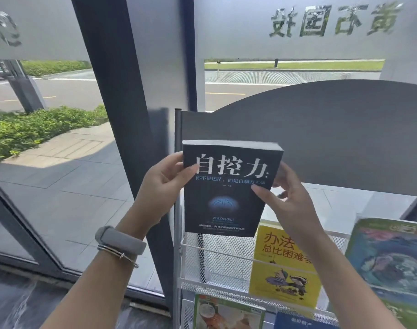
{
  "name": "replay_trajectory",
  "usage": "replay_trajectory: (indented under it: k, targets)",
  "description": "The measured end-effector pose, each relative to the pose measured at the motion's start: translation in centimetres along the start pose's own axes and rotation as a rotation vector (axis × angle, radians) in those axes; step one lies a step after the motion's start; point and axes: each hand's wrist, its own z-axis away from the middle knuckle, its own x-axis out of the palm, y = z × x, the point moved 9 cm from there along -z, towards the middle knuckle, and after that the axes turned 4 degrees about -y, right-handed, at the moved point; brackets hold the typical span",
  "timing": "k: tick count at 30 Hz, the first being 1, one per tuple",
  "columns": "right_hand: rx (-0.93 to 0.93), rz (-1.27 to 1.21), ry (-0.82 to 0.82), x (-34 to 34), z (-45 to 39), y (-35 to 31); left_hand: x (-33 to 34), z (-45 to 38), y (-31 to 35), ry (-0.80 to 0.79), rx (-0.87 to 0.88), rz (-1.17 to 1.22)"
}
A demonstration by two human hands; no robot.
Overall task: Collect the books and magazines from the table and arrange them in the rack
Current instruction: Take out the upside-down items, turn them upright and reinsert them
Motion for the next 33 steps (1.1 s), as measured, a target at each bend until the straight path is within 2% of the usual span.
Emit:
replay_trajectory:
  k: [6,10,16,20,23,25,33]
  targets:
    - [0.024,0.132,-0.006,1.2,-1.4,2.6,0.0,-0.1,-4.8,-0.055,-0.117,-0.084]
    - [0.104,0.348,-0.028,2.0,-1.1,5.1,-0.6,0.5,-8.4,-0.063,-0.206,-0.266]
    - [0.144,0.526,-0.116,3.8,-0.5,7.3,-0.9,1.6,-11.8,-0.095,-0.289,-0.513]
    - [0.114,0.736,-0.101,4.6,0.0,7.6,-0.9,1.7,-12.6,-0.106,-0.314,-0.573]
    - [0.109,0.75,-0.031,4.5,0.4,8.4,-0.8,1.7,-13.1,-0.142,-0.322,-0.641]
    - [0.034,0.752,0.018,4.6,0.6,8.6,-0.8,1.9,-13.3,-0.157,-0.312,-0.683]
    - [-0.103,0.918,0.089,5.1,1.3,7.8,-0.3,2.1,-12.6,-0.169,-0.285,-0.828]
